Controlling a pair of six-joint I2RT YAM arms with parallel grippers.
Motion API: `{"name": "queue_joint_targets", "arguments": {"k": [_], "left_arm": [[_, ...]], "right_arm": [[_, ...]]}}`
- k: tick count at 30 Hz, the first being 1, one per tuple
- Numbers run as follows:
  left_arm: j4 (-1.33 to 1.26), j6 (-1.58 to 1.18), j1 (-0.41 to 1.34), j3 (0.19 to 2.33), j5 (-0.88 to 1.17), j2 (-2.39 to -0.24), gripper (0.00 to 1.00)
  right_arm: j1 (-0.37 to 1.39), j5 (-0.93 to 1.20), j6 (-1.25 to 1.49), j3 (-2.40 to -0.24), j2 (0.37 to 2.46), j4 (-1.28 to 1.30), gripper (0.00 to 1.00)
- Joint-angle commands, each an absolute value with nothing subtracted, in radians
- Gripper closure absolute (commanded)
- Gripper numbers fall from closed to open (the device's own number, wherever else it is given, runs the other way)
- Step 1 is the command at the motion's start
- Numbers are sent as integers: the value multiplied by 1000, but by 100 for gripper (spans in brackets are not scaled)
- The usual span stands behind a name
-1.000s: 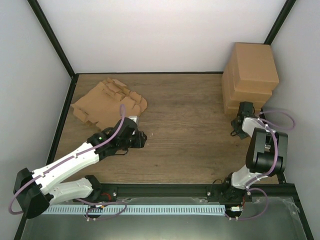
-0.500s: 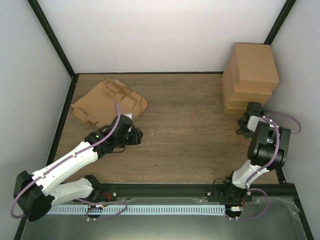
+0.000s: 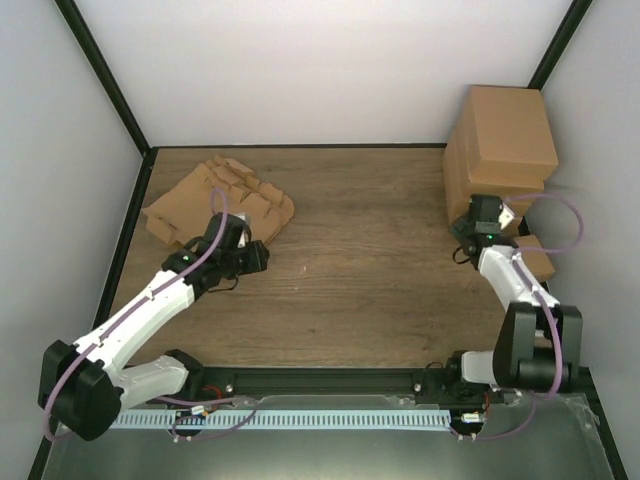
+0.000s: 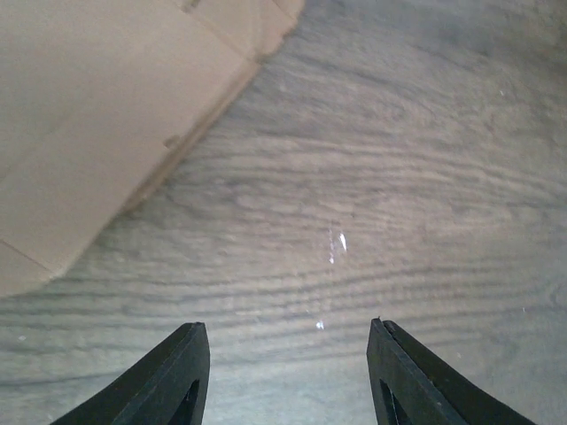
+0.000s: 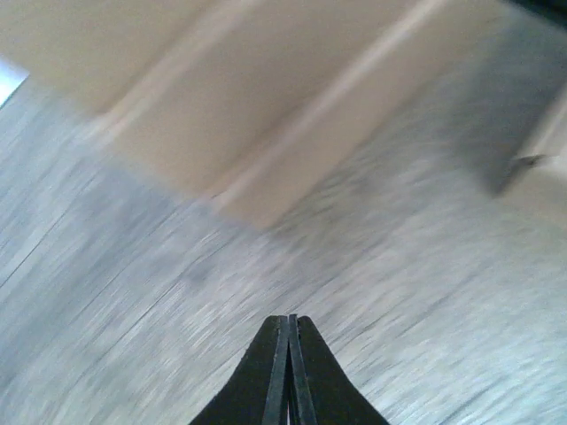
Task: Fold the paper box
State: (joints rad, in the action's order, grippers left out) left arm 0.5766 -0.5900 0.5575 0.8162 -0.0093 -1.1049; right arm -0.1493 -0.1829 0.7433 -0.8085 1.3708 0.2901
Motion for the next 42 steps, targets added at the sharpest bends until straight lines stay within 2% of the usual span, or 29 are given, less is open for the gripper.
{"name": "queue_joint_targets", "arguments": {"k": [1,5,8,11,13,14,15,16,17,22,26,35,38,42], "left_arm": [[536,-530,460,864,82,-1128,48],[490,-527,413,864,102,-1138,45],[480,-525,326,872,129,-1177,41],[487,-542,213,887,125,-1215,28],[471,-564,157,881,115,-1217,18],[461,-578,133,874,110,-1216,12],[453,-592,113,870,106,-1216,9],[445,-604,93,866,100,-1218,6],[441,-614,83,866,85,-1224,5],[472,-669,31,888,-53,-1288,3],[407,-693,-24,843,16,-1324,4],[377,-703,-30,816,88,-1336,4],[380,-703,-29,818,92,-1325,4],[380,-703,-29,829,88,-1306,4]], "right_arm": [[31,-187,536,-768,1272,237,99],[247,-272,404,-746,1236,195,99],[334,-71,305,-737,1220,138,99],[380,104,269,-706,1199,68,97],[396,139,259,-693,1206,39,85],[396,135,255,-702,1228,41,84],[396,119,249,-726,1265,59,84],[396,103,236,-787,1319,89,96],[396,107,215,-845,1373,123,99],[396,87,157,-1015,1557,162,99],[381,12,168,-1166,1719,219,99],[169,-37,192,-1580,2122,411,99],[89,19,195,-1652,2195,448,99],[35,-29,167,-1701,2241,477,99]]}}
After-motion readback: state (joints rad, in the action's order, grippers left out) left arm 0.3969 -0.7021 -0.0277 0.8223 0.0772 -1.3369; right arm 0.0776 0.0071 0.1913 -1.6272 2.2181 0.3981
